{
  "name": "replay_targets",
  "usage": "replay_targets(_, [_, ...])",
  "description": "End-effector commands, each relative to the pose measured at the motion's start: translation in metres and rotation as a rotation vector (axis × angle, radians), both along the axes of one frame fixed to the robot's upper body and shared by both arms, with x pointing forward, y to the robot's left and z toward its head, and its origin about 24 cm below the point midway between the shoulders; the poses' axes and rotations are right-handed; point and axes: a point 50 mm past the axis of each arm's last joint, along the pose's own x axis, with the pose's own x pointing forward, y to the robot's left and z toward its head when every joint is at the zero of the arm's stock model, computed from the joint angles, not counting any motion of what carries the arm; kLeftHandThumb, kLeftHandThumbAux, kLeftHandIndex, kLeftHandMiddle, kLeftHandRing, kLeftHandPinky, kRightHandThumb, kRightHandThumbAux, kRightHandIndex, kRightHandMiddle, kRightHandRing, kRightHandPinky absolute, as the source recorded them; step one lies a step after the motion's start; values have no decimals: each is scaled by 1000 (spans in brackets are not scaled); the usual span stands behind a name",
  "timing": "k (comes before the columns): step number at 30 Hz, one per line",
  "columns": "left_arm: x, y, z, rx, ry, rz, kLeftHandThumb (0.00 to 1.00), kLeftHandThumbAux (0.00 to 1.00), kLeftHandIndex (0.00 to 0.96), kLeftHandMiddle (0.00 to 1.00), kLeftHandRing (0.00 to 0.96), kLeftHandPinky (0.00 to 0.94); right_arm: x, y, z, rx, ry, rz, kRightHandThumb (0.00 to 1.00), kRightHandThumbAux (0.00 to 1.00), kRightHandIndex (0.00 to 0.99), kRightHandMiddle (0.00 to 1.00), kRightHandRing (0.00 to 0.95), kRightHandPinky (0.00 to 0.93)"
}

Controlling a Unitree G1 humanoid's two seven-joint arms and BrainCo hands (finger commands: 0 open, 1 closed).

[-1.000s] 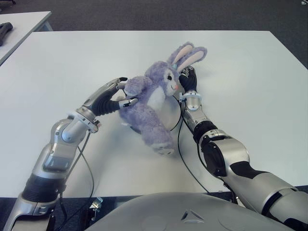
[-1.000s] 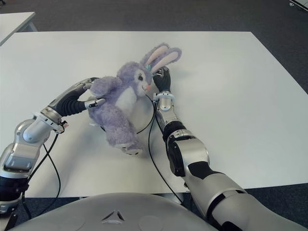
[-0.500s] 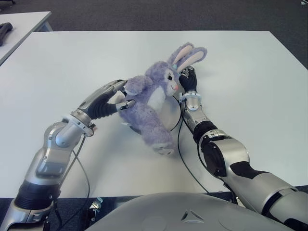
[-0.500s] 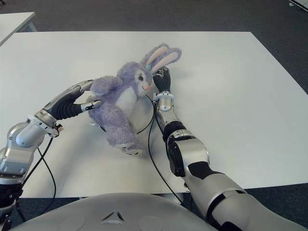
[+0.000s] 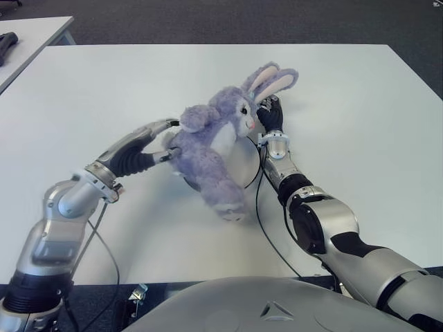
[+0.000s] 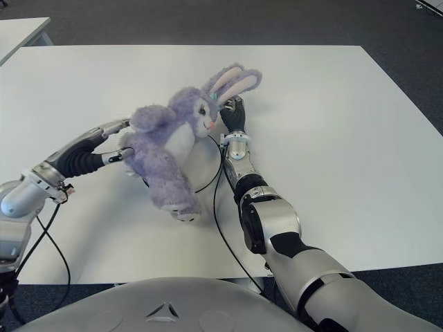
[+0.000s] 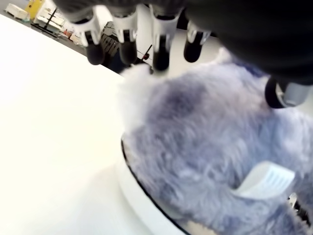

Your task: Put the doll into the plate.

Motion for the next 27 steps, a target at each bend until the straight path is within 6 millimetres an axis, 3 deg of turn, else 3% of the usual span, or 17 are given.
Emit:
replay_targets(1, [-6,25,2,14,56,35,341,211,0,0,0,0,-73,4,-104,-9,477,-11,694,737,412,359,340,311])
replay_targets(13, [-3,46,-8,21,27,89,198,236,0,0,0,0,-73,3,-103,-8,478,-11,694,737,412,357,338,311])
replay_targets(18, [6,75,-33,41,65,142,122,228,0,0,0,0,-72,3,-103,-7,477,-11,694,737,413,359,339,307])
replay_targets(27, [9,77,-34,24,37,140,74,216,0,0,0,0,-72,2,-103,-1,479,-12,694,737,413,361,338,306])
